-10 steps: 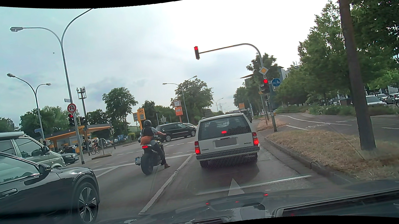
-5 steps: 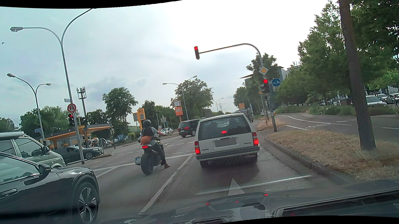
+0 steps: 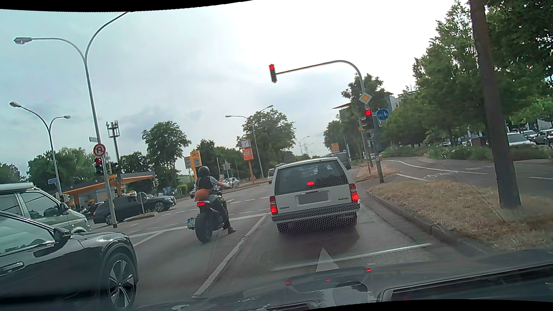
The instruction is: Follow the waypoints while adhering to traffic rules and regulations
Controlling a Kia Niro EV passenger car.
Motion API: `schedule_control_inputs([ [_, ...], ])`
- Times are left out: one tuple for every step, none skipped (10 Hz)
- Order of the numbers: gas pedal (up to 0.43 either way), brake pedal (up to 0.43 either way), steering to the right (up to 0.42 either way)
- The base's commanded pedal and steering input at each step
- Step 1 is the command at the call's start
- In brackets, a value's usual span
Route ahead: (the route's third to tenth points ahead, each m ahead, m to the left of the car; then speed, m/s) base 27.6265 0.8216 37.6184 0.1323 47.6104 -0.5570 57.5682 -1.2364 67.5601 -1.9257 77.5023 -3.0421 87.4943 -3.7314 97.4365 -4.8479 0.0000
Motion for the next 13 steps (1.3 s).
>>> schedule_control_inputs([
  [0.000, 0.000, 0.011],
  [0.000, 0.000, 0.011],
  [0.000, 0.000, 0.011],
  [0.000, 0.000, 0.011],
  [0.000, 0.000, 0.011],
  [0.000, 0.000, 0.011],
  [0.000, 0.000, 0.011],
  [0.000, 0.000, 0.011],
  [0.000, 0.000, 0.011],
  [0.000, 0.000, 0.011],
  [0.000, 0.000, 0.011],
  [0.000, 0.000, 0.011],
  [0.000, 0.000, 0.011],
])
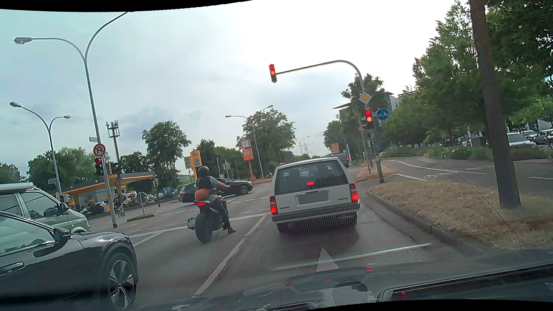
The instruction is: Follow the waypoints while adhering to traffic rules and regulations
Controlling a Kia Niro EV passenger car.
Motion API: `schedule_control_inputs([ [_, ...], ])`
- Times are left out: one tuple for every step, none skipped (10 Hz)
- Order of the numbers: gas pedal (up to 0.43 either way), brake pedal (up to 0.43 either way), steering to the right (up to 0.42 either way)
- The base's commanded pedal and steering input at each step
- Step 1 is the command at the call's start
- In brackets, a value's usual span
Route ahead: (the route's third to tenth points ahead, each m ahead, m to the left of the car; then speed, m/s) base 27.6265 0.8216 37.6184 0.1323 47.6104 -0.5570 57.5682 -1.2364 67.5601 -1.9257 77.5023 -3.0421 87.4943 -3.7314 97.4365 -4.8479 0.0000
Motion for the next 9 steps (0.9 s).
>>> schedule_control_inputs([
  [0.000, 0.000, 0.011],
  [0.000, 0.000, 0.011],
  [0.000, 0.000, 0.011],
  [0.000, 0.000, 0.011],
  [0.000, 0.000, 0.011],
  [0.000, 0.000, 0.011],
  [0.000, 0.000, 0.011],
  [0.000, 0.000, 0.011],
  [0.000, 0.000, 0.011],
])
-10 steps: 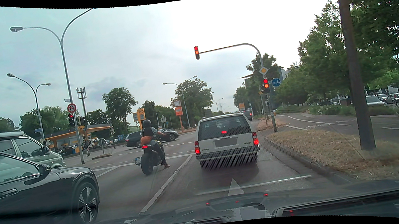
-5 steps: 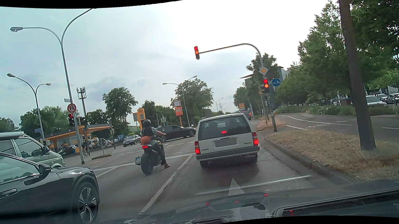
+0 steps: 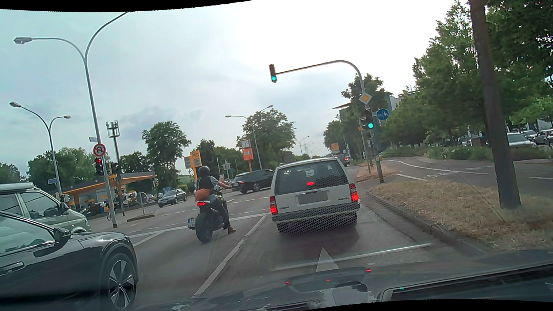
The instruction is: Follow the waypoints while adhering to traffic rules and regulations
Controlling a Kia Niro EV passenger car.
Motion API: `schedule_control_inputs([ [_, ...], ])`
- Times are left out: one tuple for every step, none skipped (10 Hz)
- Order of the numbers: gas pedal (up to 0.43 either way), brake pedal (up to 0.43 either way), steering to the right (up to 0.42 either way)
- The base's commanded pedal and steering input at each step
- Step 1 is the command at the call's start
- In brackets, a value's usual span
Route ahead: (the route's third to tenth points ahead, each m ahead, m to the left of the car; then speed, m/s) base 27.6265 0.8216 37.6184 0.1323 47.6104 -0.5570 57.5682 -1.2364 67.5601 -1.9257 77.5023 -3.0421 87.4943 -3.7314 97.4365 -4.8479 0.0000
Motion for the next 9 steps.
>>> schedule_control_inputs([
  [0.000, 0.000, 0.011],
  [0.000, 0.000, 0.011],
  [0.000, 0.000, 0.011],
  [0.000, 0.000, 0.011],
  [0.000, 0.000, 0.011],
  [0.118, 0.000, 0.011],
  [0.339, 0.000, 0.011],
  [0.287, 0.000, 0.011],
  [0.000, 0.000, 0.011],
])
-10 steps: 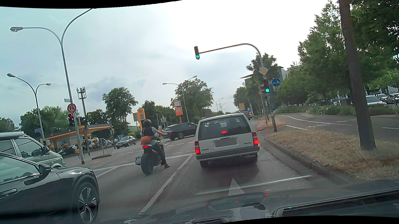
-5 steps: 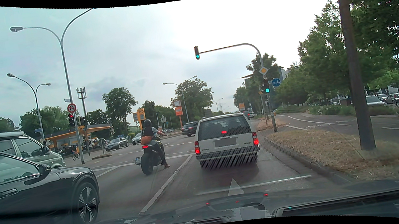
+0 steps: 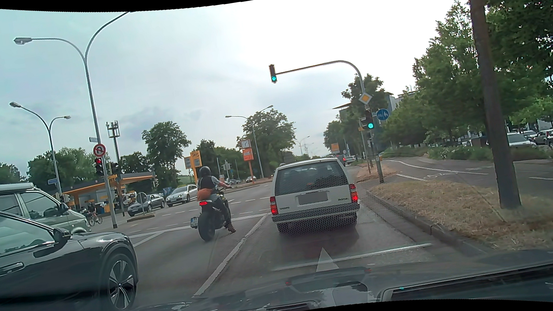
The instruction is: Follow the waypoints while adhering to traffic rules and regulations
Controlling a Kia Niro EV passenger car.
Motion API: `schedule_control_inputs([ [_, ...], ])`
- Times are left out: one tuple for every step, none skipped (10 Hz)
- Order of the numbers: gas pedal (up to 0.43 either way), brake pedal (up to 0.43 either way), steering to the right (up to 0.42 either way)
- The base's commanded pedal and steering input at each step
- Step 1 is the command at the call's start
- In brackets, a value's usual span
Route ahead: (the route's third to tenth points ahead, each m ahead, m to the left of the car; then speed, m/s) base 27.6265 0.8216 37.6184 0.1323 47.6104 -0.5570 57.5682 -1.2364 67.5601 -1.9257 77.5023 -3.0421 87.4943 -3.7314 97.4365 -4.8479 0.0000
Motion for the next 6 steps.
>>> schedule_control_inputs([
  [0.000, 0.000, 0.011],
  [0.000, 0.000, 0.011],
  [0.000, 0.000, 0.015],
  [0.000, 0.000, 0.019],
  [0.000, 0.000, 0.025],
  [0.000, 0.000, 0.029],
])
